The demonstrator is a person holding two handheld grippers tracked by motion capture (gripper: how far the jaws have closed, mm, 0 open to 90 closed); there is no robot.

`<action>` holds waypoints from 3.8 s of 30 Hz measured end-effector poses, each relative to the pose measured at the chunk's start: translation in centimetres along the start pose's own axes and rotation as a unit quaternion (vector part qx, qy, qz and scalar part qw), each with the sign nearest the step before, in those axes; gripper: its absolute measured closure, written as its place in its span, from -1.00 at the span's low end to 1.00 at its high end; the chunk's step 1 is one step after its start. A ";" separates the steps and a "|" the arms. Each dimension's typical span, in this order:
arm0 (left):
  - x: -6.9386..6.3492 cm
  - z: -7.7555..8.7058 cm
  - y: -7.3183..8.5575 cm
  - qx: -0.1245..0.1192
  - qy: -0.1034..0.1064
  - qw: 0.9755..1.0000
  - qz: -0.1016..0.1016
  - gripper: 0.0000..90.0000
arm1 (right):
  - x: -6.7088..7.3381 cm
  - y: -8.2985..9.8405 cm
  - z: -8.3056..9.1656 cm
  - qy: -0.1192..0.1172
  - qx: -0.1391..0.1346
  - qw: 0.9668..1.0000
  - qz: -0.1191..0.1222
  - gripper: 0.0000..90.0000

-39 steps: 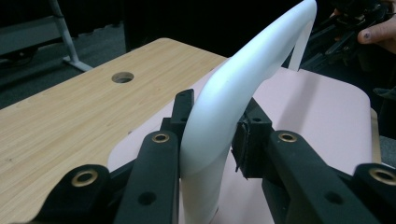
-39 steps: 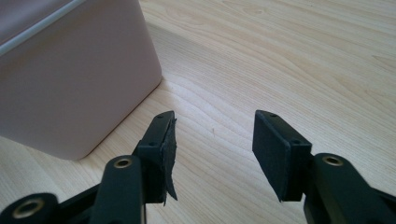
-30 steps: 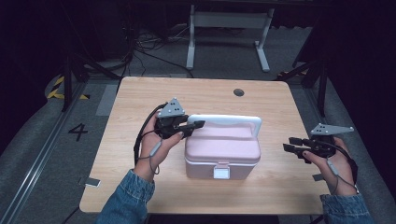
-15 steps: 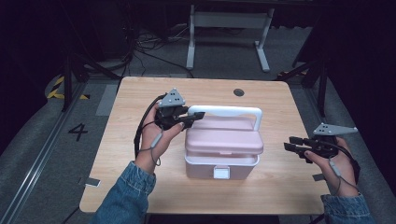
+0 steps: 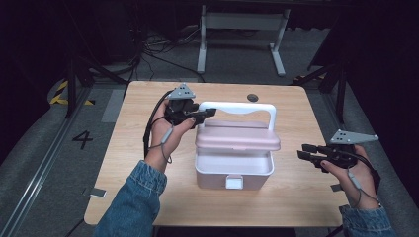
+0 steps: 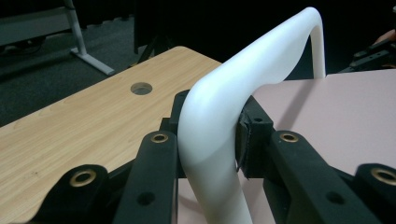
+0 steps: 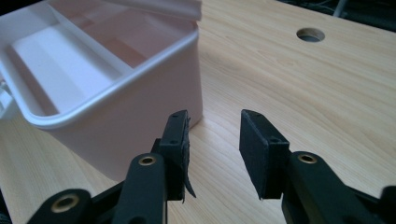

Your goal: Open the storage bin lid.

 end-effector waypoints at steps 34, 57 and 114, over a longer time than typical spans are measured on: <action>2.3 -1.3 -0.5 -0.013 -0.002 1.000 0.010 0.63 | 8.1 -5.1 -1.5 -0.083 -0.098 0.988 0.081 1.00; 2.4 -1.0 -0.5 -0.026 -0.010 1.000 -0.001 -0.10 | 8.1 -6.3 -1.8 -0.079 -0.126 0.986 0.074 1.00; -2.5 3.7 2.9 -0.048 -0.024 0.996 -0.069 -0.45 | 7.5 -7.3 -1.4 -0.086 -0.154 0.983 0.040 1.00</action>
Point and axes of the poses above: each handheld gripper's, and its own axes: z roughly backward along the jaws, y roughly out of its underside, x roughly to its left, the point moved 9 cm from there along -z, roughly forward along the jaws, and after that the axes turned 9 degrees about -z, right-handed, at the moved point
